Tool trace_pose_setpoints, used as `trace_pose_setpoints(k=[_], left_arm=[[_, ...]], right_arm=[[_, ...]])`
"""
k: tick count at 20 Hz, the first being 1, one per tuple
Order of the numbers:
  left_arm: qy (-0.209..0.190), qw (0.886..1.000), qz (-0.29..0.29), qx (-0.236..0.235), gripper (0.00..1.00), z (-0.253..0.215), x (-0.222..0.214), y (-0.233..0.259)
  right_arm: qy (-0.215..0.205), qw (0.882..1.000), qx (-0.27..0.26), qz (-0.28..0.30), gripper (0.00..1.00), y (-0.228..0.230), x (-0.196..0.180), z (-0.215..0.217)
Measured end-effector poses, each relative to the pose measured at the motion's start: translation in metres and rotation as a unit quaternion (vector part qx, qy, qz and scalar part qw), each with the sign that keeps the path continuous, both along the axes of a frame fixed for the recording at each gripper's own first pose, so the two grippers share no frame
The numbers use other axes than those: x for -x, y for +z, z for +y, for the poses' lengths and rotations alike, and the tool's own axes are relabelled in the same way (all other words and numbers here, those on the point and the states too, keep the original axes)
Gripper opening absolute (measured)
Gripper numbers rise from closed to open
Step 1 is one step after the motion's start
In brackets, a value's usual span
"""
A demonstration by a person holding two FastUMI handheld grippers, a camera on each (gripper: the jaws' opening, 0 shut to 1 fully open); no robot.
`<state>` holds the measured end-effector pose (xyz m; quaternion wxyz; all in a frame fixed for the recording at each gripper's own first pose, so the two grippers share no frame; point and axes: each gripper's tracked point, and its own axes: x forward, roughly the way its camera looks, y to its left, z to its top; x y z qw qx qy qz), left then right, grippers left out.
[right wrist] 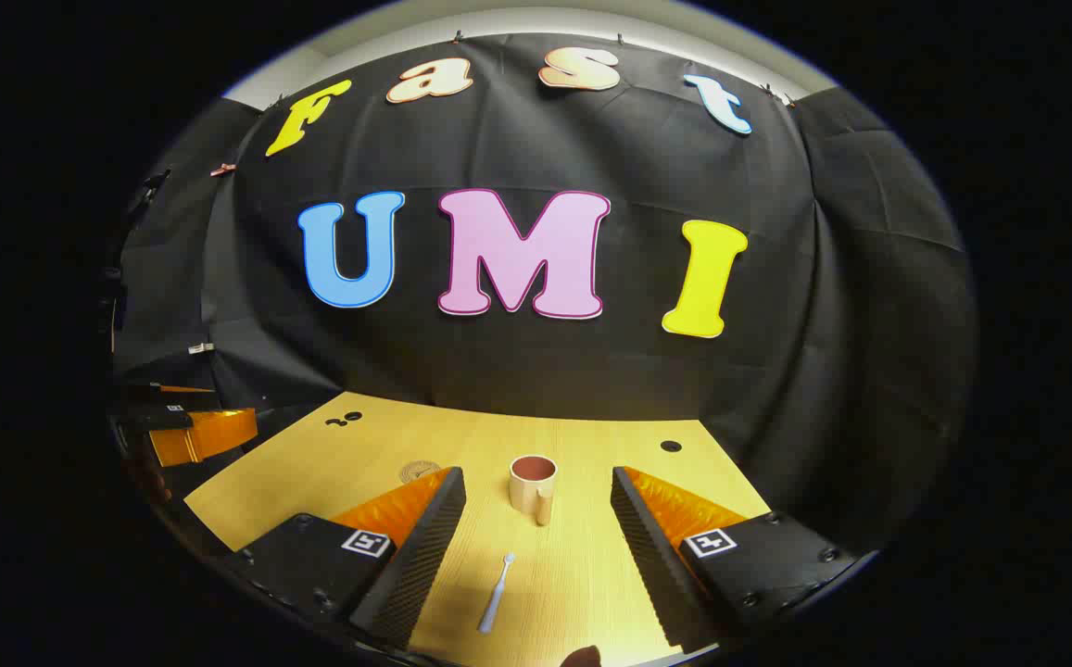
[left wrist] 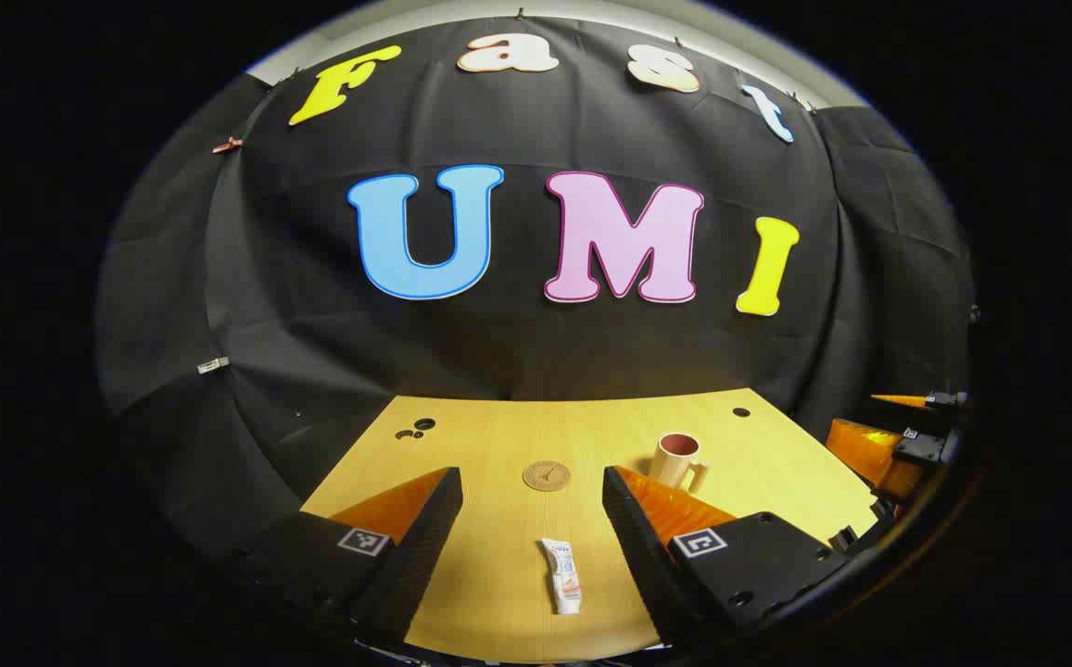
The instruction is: Put the toothbrush and toothpaste on the desktop into the cup, then pick up the cup and place it on the coaster on the desktop.
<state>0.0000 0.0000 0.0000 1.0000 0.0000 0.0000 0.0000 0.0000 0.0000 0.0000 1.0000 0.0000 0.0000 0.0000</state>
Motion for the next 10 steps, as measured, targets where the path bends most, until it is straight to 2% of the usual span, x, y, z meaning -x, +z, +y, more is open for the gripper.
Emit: trace_pose_setpoints(k=[10], left_arm=[[-0.007,1.000,0.007,-0.011,0.95,-0.0078,-0.0064,-0.0027]], right_arm=[[-0.004,1.000,-0.003,0.006,0.98,-0.0060,-0.0047,-0.0035]])
